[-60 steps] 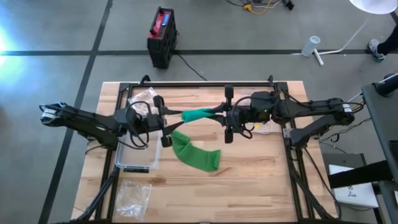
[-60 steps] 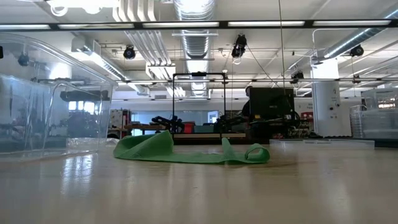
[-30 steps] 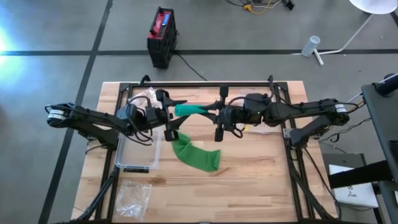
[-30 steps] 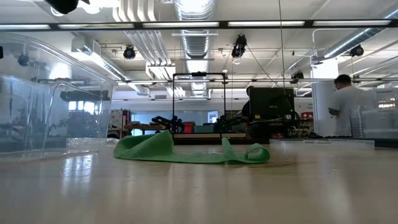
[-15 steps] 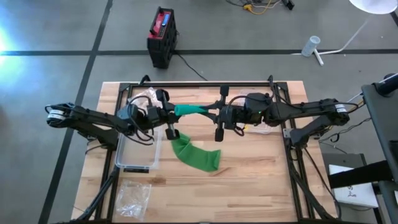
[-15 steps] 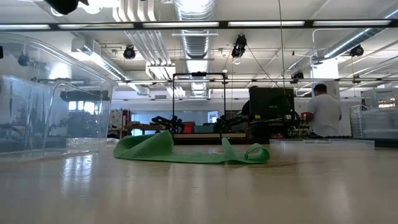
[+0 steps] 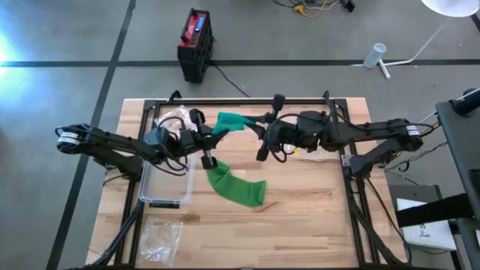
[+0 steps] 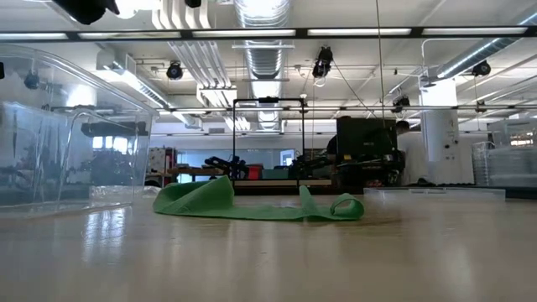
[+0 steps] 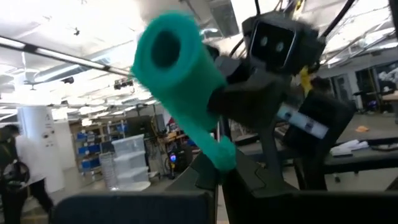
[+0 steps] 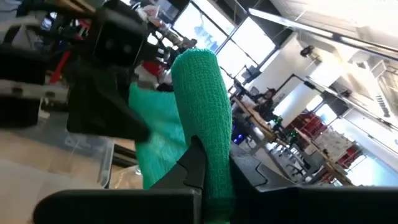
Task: Roll bandage
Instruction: Roll the light green bandage
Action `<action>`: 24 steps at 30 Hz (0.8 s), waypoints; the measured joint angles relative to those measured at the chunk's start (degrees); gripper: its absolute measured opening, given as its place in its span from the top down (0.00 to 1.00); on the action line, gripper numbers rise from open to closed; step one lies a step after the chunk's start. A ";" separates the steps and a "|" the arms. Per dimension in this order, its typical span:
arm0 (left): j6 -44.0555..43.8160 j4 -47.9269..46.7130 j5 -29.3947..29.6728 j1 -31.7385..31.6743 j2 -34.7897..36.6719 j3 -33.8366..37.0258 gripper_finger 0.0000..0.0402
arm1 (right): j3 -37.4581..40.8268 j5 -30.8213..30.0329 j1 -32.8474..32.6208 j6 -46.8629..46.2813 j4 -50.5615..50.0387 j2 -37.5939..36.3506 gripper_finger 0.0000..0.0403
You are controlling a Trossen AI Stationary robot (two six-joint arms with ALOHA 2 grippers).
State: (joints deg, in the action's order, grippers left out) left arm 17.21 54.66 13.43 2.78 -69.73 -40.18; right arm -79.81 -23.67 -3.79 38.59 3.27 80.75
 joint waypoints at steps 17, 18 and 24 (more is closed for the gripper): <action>-14.95 0.70 -0.92 -1.39 -4.22 -4.05 0.85 | 0.68 -2.28 0.78 2.84 1.74 1.85 0.94; -16.97 0.62 -0.87 -1.72 -4.31 -4.25 0.83 | 0.70 -2.36 0.69 4.13 1.78 1.85 0.94; -24.10 0.59 -0.70 -2.68 -3.90 -4.70 0.64 | 0.83 -5.10 0.30 10.50 1.73 1.85 0.94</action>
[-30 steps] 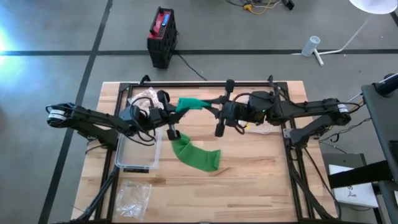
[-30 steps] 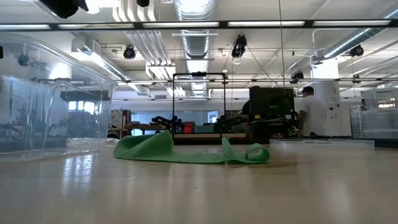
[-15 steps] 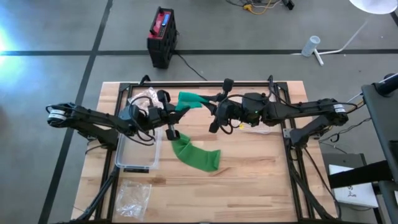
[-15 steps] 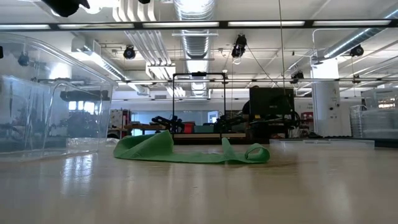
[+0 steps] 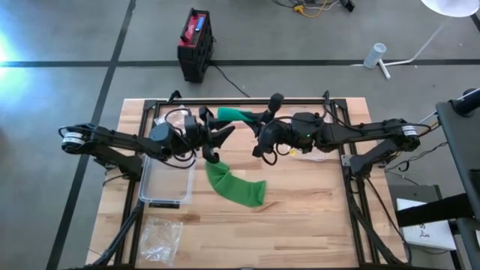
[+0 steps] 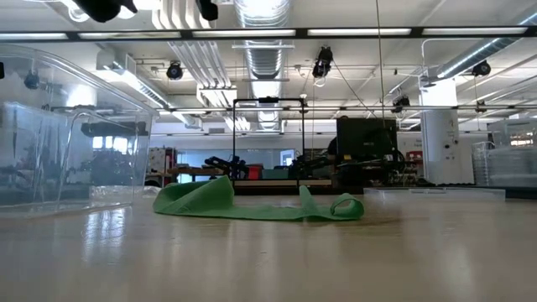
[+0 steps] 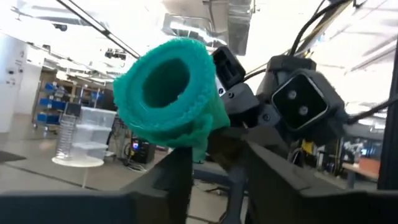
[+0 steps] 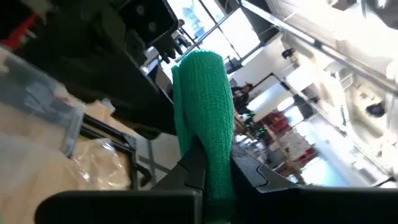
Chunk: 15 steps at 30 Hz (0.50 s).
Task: Roll bandage
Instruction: Roll the light green bandage
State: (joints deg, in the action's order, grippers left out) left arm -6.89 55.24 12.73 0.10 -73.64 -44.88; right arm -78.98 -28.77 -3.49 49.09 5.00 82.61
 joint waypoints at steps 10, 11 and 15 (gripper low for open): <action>-4.93 1.31 0.00 -0.65 0.01 0.00 0.41 | 0.00 -0.16 0.00 5.84 -0.19 0.00 0.94; -5.73 1.38 0.00 -0.81 0.01 0.00 0.40 | 0.00 -0.18 0.00 6.45 -0.30 0.00 0.94; -6.21 1.69 0.13 -1.03 0.01 0.00 0.37 | 0.00 0.03 -0.02 9.81 -0.34 0.39 0.94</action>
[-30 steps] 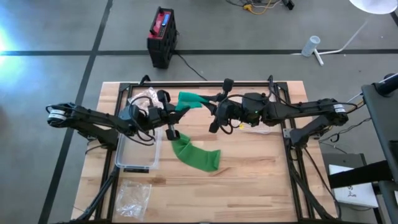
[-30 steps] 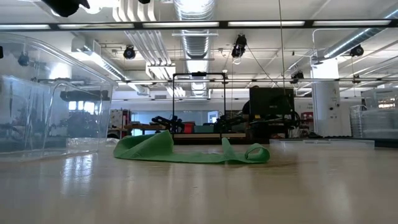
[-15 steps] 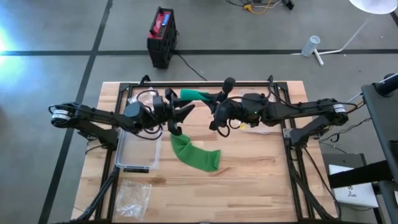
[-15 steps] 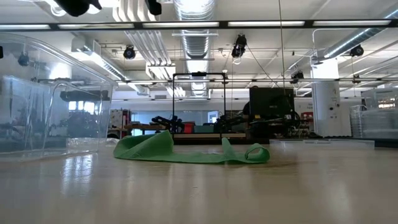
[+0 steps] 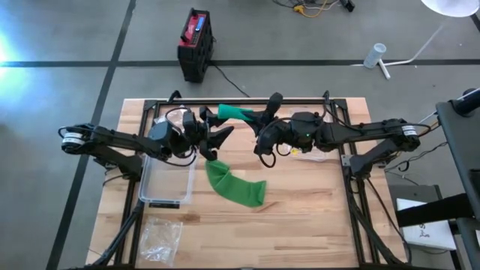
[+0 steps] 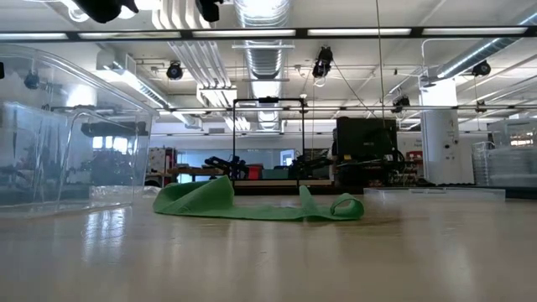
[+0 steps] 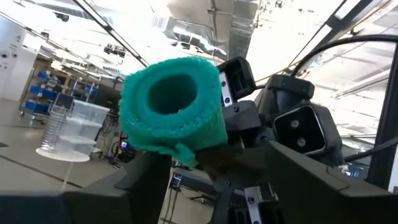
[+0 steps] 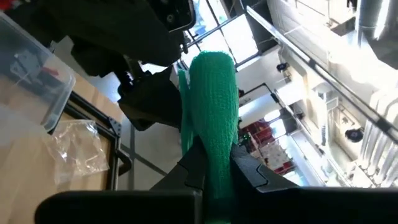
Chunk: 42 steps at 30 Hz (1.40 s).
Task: Roll bandage
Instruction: Roll the light green bandage
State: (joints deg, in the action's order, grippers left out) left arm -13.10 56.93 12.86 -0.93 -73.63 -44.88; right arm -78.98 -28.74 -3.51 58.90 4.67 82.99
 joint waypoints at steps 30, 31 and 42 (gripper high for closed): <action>2.08 0.58 2.65 0.02 -0.28 0.02 0.94 | 0.00 -0.90 -2.67 9.27 0.15 2.46 0.92; 2.08 0.52 2.67 0.02 -0.28 0.02 0.94 | 0.00 -1.42 -2.73 9.29 0.15 2.46 0.91; 9.74 0.45 1.91 -0.07 0.95 0.58 0.96 | 0.11 -4.52 -4.36 -16.57 -1.38 0.74 0.78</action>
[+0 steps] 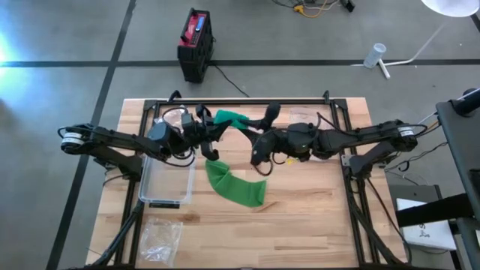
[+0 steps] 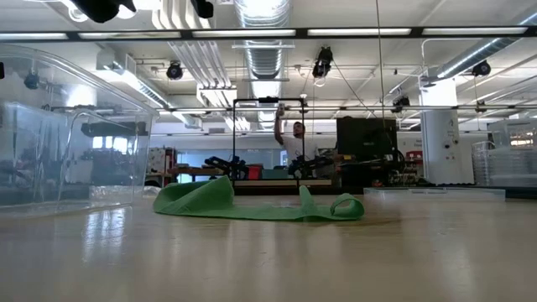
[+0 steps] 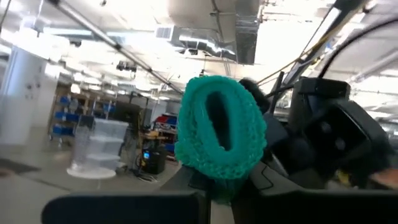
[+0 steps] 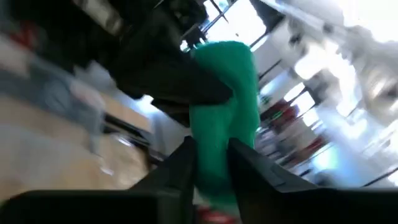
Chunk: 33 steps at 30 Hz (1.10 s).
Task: Roll bandage
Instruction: Roll the light green bandage
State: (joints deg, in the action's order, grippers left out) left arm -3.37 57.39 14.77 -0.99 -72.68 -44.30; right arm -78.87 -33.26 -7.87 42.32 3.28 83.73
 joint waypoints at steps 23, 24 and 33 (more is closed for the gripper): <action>27.19 -8.69 -23.50 0.79 0.19 0.32 0.96 | -0.02 -5.51 -9.04 -13.09 -1.48 1.91 0.36; 27.22 -8.73 -24.61 0.80 0.19 0.33 0.96 | -0.02 -6.12 -9.02 -13.11 -1.58 2.00 0.37; 29.42 -8.61 -28.03 0.74 0.23 0.31 0.90 | -0.15 -5.11 -8.75 -20.37 -2.60 2.00 0.49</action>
State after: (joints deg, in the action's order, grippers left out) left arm 26.05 48.78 -13.26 -0.25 -72.45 -43.99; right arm -79.02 -38.37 -16.62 21.95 0.68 85.73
